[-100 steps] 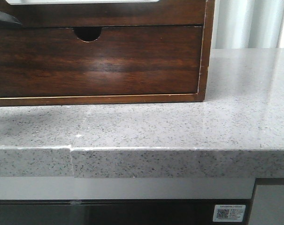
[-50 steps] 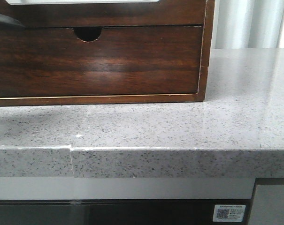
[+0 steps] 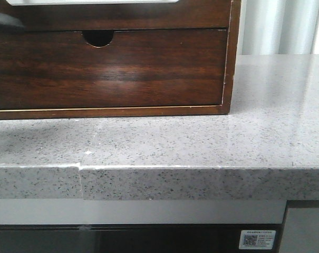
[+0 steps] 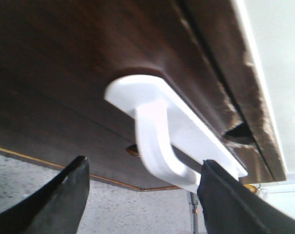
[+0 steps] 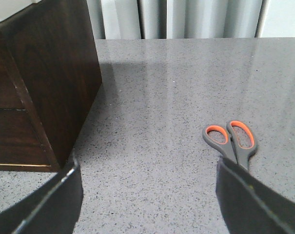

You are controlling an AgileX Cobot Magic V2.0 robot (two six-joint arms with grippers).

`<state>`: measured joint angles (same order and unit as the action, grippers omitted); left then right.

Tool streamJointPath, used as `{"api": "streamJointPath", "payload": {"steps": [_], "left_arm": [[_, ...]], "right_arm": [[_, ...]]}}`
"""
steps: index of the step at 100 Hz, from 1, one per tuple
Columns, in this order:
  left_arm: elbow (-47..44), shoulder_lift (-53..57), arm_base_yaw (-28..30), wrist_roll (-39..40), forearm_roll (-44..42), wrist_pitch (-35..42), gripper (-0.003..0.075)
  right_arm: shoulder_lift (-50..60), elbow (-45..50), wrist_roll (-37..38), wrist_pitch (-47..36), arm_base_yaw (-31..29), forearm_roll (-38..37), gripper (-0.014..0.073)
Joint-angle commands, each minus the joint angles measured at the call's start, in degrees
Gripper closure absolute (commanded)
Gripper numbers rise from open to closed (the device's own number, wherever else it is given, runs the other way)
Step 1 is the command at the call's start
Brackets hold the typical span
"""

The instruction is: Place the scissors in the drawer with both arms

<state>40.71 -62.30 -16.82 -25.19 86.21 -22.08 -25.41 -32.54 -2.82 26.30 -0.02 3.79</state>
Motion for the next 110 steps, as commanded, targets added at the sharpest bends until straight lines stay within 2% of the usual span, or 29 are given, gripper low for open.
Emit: {"api": "streamJointPath", "payload": {"steps": [1, 19, 47, 60, 81, 110], "left_arm": [[1.08, 0.92, 1.97, -0.24, 0.47, -3.27, 0.0281], [1.05, 0.92, 5.98, -0.81, 1.33, -9.74, 0.0281], [0.95, -1.71, 11.76, -13.6, 12.83, -24.53, 0.0281], [0.95, -3.49, 12.56, -14.69, 13.56, -25.73, 0.0281], [1.21, -6.81, 12.56, -21.66, 20.83, -29.43, 0.0281], [2.14, -9.73, 12.56, -21.77, 20.83, -29.78, 0.0288]], "right_arm": [[-0.76, -2.07, -0.07, -4.44, -0.35, 0.21, 0.0084], [-0.76, -2.07, -0.07, -4.44, -0.35, 0.21, 0.0084], [-0.76, -2.07, -0.07, -4.44, -0.35, 0.21, 0.0084], [-0.76, -2.07, -0.07, -4.44, -0.35, 0.21, 0.0084], [-0.76, -2.07, -0.07, -4.44, -0.35, 0.21, 0.0084], [-0.76, -2.07, -0.07, -4.44, -0.35, 0.21, 0.0084]]}}
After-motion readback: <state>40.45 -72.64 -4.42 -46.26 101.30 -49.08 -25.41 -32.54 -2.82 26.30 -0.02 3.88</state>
